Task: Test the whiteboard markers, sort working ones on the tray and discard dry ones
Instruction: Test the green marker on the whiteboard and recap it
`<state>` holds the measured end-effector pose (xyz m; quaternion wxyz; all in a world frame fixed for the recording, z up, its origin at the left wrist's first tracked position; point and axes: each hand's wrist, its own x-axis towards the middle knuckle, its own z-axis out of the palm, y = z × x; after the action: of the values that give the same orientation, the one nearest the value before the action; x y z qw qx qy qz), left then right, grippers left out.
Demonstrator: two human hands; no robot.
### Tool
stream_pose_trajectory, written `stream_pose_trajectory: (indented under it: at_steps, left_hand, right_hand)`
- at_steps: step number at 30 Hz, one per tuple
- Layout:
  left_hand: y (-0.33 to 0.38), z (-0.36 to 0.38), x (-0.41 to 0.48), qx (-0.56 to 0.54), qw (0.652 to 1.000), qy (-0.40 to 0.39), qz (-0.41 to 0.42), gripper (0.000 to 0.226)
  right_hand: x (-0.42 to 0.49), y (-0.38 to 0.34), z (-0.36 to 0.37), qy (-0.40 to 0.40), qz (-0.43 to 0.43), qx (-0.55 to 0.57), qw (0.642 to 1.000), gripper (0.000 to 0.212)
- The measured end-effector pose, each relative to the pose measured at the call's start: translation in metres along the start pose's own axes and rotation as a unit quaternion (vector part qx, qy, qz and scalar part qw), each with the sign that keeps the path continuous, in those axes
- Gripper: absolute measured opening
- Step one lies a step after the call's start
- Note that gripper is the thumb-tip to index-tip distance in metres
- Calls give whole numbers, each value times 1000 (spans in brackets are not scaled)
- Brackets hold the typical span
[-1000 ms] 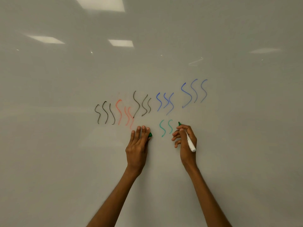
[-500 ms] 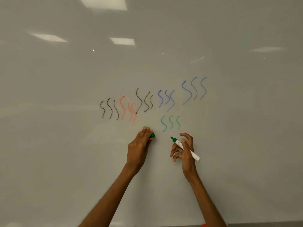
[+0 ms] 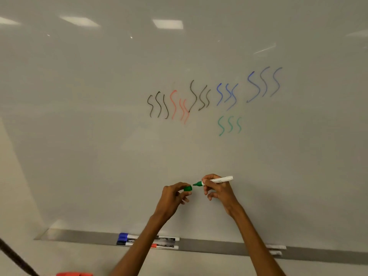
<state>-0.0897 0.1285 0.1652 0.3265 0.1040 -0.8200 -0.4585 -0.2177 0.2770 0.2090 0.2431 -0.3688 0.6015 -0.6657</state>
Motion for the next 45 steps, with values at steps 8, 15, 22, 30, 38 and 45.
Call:
stream_pose_trajectory:
  at_steps: [8, 15, 22, 30, 38, 45]
  left_hand:
    - [-3, -12, -12, -9, 1000, -14, -6, 24]
    - [-11, -19, -7, 142, 986, -80, 25, 26]
    - [-12, -15, -22, 160, 984, -61, 47, 27]
    - [-42, -32, -33, 254, 964, -51, 64, 30]
    - [-82, -62, -43, 344, 934, -96, 0, 29]
    - [-123, -70, -57, 374, 920, -108, -38, 24]
  right_hand:
    - [0, 15, 18, -22, 14, -35, 999, 15]
    - [-1, 34, 31, 5, 25, -16, 1000, 15]
    - [-4, 43, 54, 77, 11, 36, 996, 15]
    - [-4, 70, 87, 116, 80, 76, 987, 22]
    - [-4, 109, 83, 36, 187, 61, 980, 25]
    - [-1, 155, 63, 31, 132, -68, 988, 7]
